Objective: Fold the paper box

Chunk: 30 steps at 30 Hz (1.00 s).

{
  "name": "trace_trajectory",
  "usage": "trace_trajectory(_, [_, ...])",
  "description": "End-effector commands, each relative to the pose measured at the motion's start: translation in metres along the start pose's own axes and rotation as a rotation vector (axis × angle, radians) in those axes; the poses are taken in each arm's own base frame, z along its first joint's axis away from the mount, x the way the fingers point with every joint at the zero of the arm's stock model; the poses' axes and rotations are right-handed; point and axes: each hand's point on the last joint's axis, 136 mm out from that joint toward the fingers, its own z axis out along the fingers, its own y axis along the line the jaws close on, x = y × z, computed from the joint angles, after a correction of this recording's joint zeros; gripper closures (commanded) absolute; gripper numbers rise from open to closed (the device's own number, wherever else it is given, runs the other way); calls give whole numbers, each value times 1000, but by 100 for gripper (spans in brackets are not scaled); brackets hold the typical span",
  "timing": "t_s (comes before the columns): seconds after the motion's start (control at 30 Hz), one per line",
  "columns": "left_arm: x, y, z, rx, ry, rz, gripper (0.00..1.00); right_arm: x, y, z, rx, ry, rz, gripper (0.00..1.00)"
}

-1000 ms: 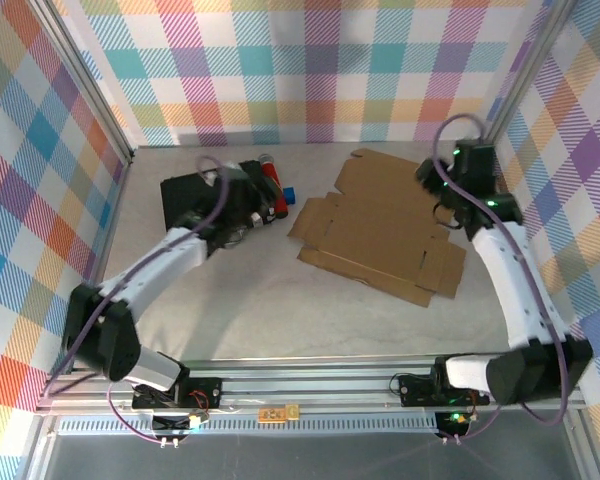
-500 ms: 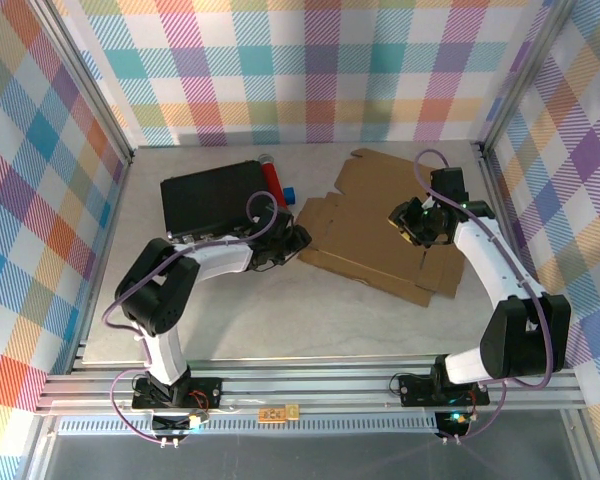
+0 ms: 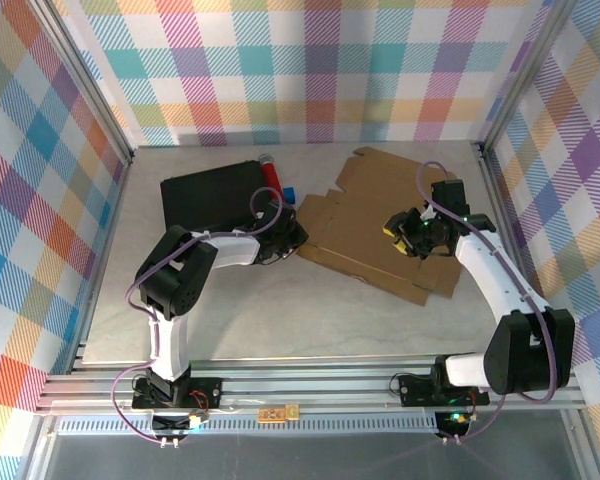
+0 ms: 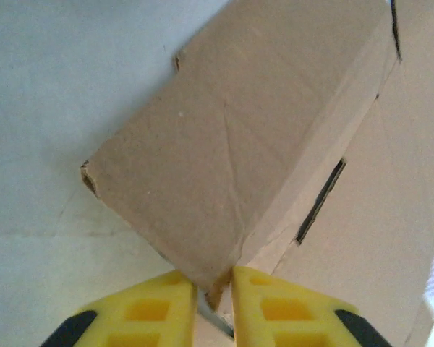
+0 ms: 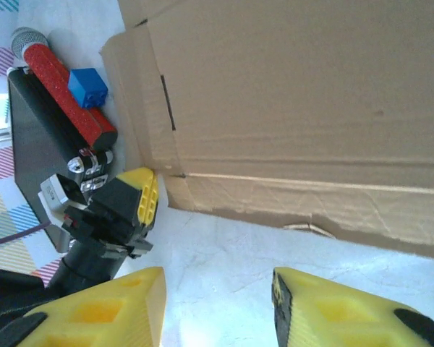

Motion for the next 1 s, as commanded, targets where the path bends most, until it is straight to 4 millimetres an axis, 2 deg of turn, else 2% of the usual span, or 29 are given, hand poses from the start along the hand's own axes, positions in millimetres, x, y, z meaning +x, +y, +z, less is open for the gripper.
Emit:
trace_trajectory(0.0, [-10,-19,1,59,-18,-9,100,14,-2,-7,-40,30,76,52])
trace_trajectory(0.17, [-19,-49,-23,124,-57,-74,100,40,-16,-13,-93,60,303,35])
trace_trajectory(0.4, [-16,-85,-51,189,-50,-190,100,52,-32,-16,-230,-33,671,21])
trace_trajectory(0.6, [-17,-108,-69,226,-40,-260,100,55,-34,-7,-269,-92,702,14])
trace_trajectory(0.7, [-17,-118,-77,231,-32,-257,100,45,-33,-3,-299,-144,695,12])
trace_trajectory(0.87, [-12,-125,-84,246,-15,-265,100,28,-29,9,-323,-192,673,13])
trace_trajectory(0.97, [-12,-129,-87,253,-10,-267,100,21,-24,17,-316,-202,636,19])
